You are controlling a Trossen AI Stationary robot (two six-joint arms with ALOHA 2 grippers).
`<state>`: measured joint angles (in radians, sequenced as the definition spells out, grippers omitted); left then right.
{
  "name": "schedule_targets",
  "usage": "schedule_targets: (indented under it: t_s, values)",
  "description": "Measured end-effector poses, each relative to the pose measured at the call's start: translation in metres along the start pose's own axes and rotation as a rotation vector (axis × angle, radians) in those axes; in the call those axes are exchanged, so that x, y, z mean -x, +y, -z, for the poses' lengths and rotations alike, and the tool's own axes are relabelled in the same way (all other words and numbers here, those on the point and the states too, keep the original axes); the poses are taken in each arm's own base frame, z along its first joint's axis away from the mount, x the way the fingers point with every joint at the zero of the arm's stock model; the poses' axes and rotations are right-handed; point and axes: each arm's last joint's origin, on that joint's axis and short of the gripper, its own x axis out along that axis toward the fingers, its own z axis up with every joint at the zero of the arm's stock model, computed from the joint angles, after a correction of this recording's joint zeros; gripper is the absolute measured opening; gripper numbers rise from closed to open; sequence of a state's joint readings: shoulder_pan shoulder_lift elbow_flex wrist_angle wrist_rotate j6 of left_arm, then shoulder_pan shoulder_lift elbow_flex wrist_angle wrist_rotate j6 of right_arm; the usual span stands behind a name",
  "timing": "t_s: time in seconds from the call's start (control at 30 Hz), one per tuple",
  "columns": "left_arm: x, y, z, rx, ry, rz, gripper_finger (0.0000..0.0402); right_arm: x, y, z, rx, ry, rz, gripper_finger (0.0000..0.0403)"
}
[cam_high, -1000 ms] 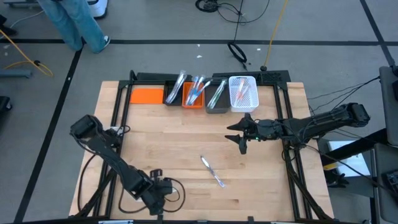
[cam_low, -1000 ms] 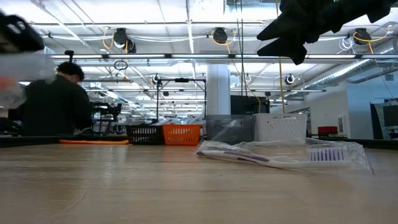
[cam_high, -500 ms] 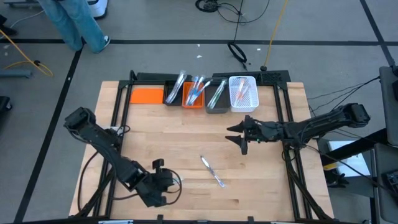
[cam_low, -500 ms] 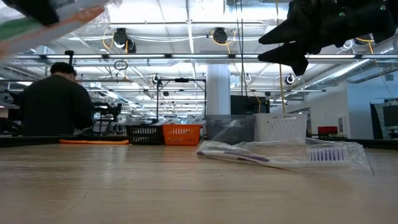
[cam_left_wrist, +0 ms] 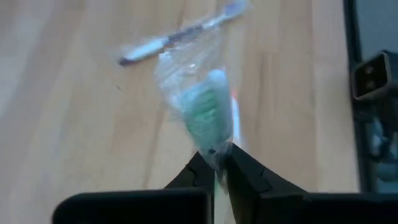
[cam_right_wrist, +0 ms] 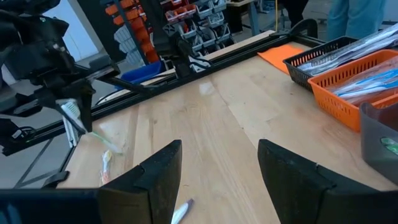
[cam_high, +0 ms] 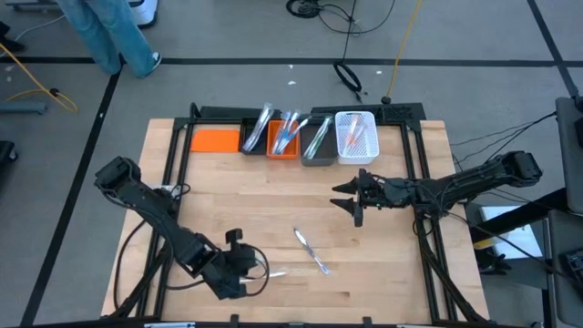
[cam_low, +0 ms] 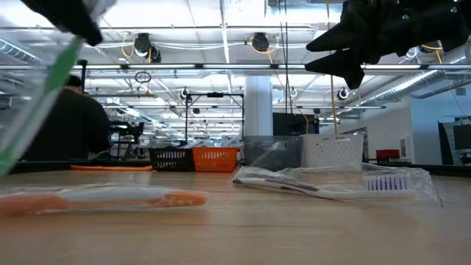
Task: Pick & Place Toothbrushes
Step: Put the green toothbrush into the gray bin
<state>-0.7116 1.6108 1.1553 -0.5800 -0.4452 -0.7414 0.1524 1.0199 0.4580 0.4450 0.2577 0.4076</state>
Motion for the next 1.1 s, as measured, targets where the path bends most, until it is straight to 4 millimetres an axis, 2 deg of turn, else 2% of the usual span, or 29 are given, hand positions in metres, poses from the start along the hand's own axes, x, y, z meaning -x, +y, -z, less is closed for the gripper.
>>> schedule_targets:
  t_s: [0.1,0.3,0.47,0.6,0.87,1.1]
  values:
    - [0.000,0.003,-0.003,-0.025,-0.042,-0.046,0.0007,0.000,0.000,0.000,0.000,0.000,-0.001,0.0203]
    - [-0.004,0.013,-0.022,-0.037,-0.176,-0.119,0.0020,0.000,0.002,0.001,0.000,0.020,-0.048,0.0203]
    - [-0.010,0.022,-0.048,-0.083,-0.308,-0.112,0.0006,0.002,0.009,0.002,0.025,0.013,-0.087,0.0203]
    - [-0.013,0.033,-0.071,-0.086,-0.416,-0.116,0.0021,0.004,0.016,0.000,0.059,-0.020,-0.130,0.0203]
    - [-0.018,0.060,-0.106,-0.091,-0.557,-0.036,0.0005,0.005,0.019,0.000,0.080,-0.032,-0.147,0.0203]
    - [-0.020,0.085,-0.127,-0.058,-0.641,0.022,0.0024,0.005,0.020,-0.002,0.102,-0.056,-0.149,0.0203]
